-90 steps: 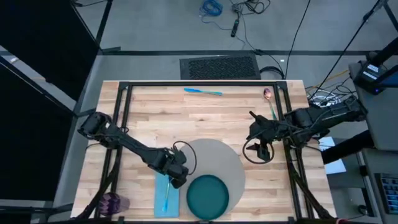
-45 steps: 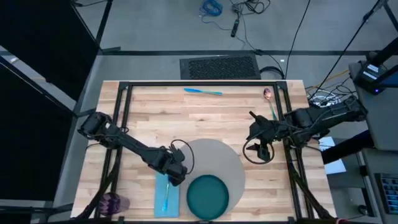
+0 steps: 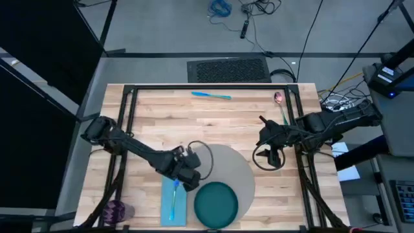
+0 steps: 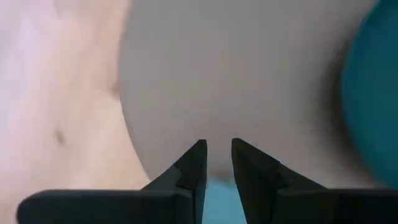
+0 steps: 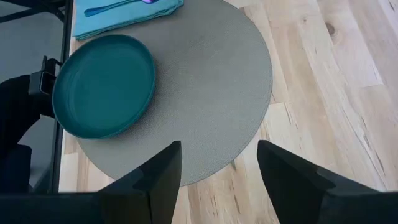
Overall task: Set table place
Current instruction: Put the blue table knife to the right of the brown table mat
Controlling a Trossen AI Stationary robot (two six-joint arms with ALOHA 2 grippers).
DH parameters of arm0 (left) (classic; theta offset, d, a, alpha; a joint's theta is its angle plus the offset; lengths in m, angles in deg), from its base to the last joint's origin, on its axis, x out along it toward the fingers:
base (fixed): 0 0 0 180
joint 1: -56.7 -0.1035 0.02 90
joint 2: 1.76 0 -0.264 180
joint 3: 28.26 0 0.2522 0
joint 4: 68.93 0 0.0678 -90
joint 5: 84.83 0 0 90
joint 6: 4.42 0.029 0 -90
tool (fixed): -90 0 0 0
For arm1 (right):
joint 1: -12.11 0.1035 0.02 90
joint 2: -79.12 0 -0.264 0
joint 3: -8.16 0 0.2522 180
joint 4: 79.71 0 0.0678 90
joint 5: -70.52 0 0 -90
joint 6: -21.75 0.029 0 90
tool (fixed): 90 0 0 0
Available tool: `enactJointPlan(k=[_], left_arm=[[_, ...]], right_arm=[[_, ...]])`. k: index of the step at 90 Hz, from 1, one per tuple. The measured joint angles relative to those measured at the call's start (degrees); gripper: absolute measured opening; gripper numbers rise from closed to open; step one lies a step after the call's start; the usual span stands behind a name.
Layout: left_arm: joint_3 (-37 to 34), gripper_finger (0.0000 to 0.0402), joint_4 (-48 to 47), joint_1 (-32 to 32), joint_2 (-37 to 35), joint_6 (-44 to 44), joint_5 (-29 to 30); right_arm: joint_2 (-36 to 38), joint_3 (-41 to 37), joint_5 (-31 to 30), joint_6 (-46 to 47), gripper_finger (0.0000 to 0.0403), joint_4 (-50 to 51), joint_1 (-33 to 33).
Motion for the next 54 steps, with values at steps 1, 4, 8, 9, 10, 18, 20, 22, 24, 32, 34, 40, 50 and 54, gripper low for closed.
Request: enactJointPlan(k=[1,4,8,9,10,18,20,22,24,32,34,40,50,54], left_arm=[[0.44,0.0061,-0.14,-0.19,0.0,0.57,0.01],[1.59,0.0061,-0.79,-0.76,-0.01,2.18,0.14],[2.69,0.0061,-2.58,-1.51,-0.29,4.0,0.7],[2.87,0.0061,-3.17,-1.68,-0.41,4.24,0.99],[3.04,0.0061,-3.74,-1.86,-0.55,4.46,1.3],[3.44,0.0061,-6.47,-3.92,-2.34,5.41,3.92],[3.42,0.0061,-7.32,-4.52,-2.93,5.42,4.76],[3.34,0.0061,-8.11,-5.18,-3.54,5.42,5.59],[3.22,0.0061,-8.74,-5.88,-4.24,5.43,6.2],[2.18,0.0061,-9.13,-8.43,-7.68,6.04,7.92],[1.64,0.0061,-8.71,-9.07,-8.63,6.79,8.19],[-1.04,0.0061,-5.82,-10.63,-12.33,8.85,8.29],[-8.37,0.0061,-0.93,-12.32,-19.1,10.1,10.1],[-11.7,0.0061,1.44,-13.03,-21.57,10.48,10.38]], right_arm=[[0.0,0.0,0.0,0.02,0.0194,0.0,0.0],[-0.01,0.0,0.0,0.07,0.0194,0.01,0.0],[-0.01,0.0,-0.02,-0.01,0.0194,0.01,0.0],[-0.01,0.0,-0.1,-0.1,0.0194,0.0,-0.01],[-0.01,0.0,-0.19,-0.22,0.0194,-0.01,-0.05],[-0.45,0.02,-1.31,-1.25,0.0194,-0.02,-1.33],[-0.65,0.02,-1.39,-1.47,0.0194,0.01,-1.91],[-0.92,0.02,-1.44,-1.72,0.0194,0.04,-2.58],[-1.28,0.02,-1.48,-2.07,0.0194,0.02,-3.23],[-3.11,0.02,-0.17,-3.98,0.0194,-0.14,-6.62],[-3.74,0.02,0.99,-4.45,0.0194,-0.44,-7.67],[-6.27,0.02,5.06,-6.78,0.0194,-2.36,-11.32],[-12.07,0.02,14.52,-12.12,0.0194,-11.56,-17.87],[-14.42,0.06,19.54,-14.05,0.0194,-15.6,-20.7]])
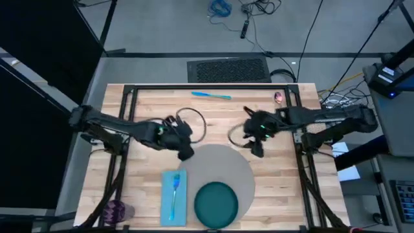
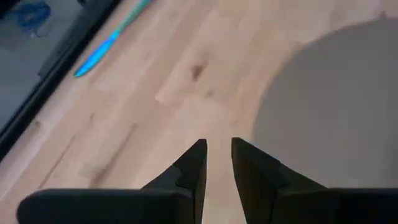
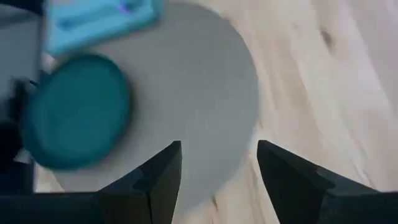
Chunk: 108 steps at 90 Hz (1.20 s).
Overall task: Set table place
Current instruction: Put the blue table knife to the right of the brown table mat
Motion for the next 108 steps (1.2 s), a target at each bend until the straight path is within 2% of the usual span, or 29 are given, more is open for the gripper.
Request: enactJointPlan(k=[9,22,29,38,48,57,80,91,108], left_arm=[[-6.55,0.0061,7.99,-3.44,-3.82,3.28,-0.87],[-12.0,0.0061,21.76,-12.99,-3.62,9.7,-9.61],[-13.09,0.0061,26.54,-17.36,-2.16,11.59,-11.49],[-13.95,0.0061,27.89,-21.14,-1.11,14.44,-12.29],[-14.08,0.0061,29.59,-23.74,-0.5,18.25,-15.82],[-14.1,0.0061,31.25,-25.13,-0.44,21.59,-18.6],[-14.1,0.0061,32.09,-26.27,-0.44,25.78,-22.74],[-14.1,0.0061,32.27,-26.38,-0.44,27.89,-24.06],[-14.1,0.0061,32.61,-26.43,-0.44,30.02,-24.47]], right_arm=[[-6.22,2.35,7.06,-4.53,0.0193,-5.21,-7.81],[-17.86,8.23,10.06,-8.1,0.0176,-4.85,-21.26],[-24.67,11.76,12.82,-8.39,0.016,-4.71,-27.17],[-32.52,17.06,13.55,-9.74,0.0141,-3.67,-31.81],[-39.6,24.03,12.7,-13.59,0.0133,0.3,-34.06],[-44.74,31.66,7.64,-17.88,0.0134,2.59,-34.95],[-56.98,51.3,4.11,-31.25,0.0139,19.61,-36.57],[-60.55,56.73,-1.04,-38.17,0.0139,23.5,-37.01],[-62.64,60.32,-1.58,-40.41,0.0133,23.45,-37.98]])
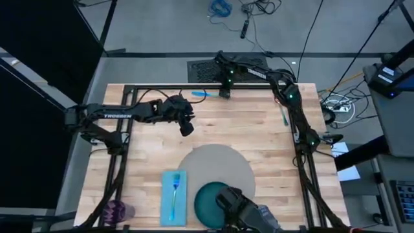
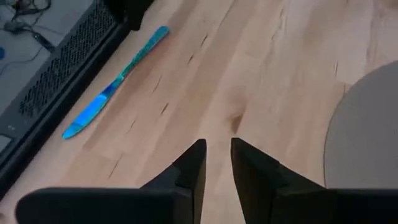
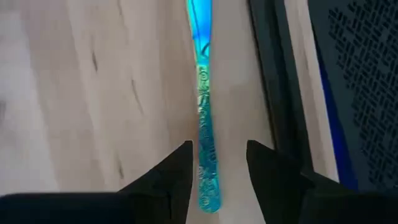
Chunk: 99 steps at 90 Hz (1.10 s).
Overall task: Set table place
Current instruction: Put the blue table knife to the right of the brown table mat
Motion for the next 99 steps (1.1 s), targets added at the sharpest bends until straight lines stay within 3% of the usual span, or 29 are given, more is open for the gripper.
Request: enactJointPlan(k=[38,51,99], left_arm=[[0.0,0.0061,1.14,0.0,0.0,2.4,-2.47],[0.0,0.0061,1.28,0.0,0.0,2.37,-2.5],[0.0,0.0061,1.25,0.0,0.0,2.62,-2.5]], right_arm=[[-0.67,0.01,3.5,3.72,0.0131,1.2,-1.42],[-2.75,-0.01,2.64,3.79,0.0131,5.54,-1.25],[-3.24,0.0,0.07,5.08,0.0131,3.01,-0.82]])
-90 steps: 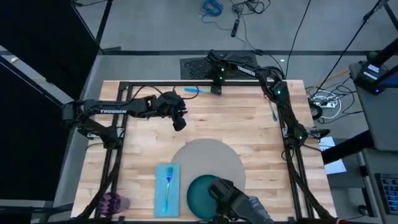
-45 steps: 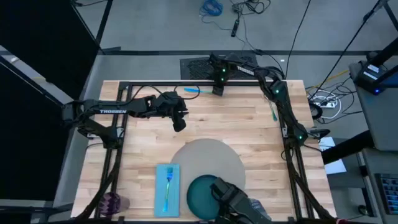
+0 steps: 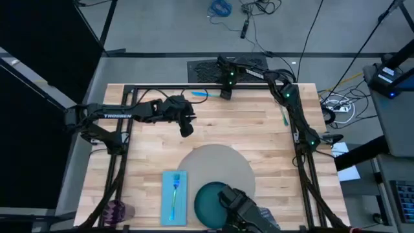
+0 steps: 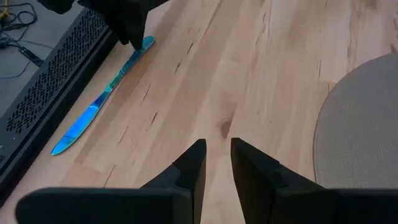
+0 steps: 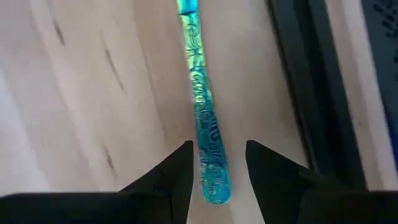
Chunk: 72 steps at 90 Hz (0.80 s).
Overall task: Set table place
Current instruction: Put the blue table knife to the right of the brown table mat
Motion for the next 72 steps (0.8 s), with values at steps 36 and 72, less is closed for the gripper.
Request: enactJointPlan(k=[36,72], left_arm=[[0.0,0.0061,-0.2,0.02,0.0,0.76,-1.41],[0.0,0.0061,-0.85,0.02,0.0,1.26,-2.51]], right_arm=[[-0.83,-0.06,-2.26,1.73,0.0131,-0.43,1.94],[-1.01,0.0,-6.37,4.47,0.0055,-0.19,2.01]])
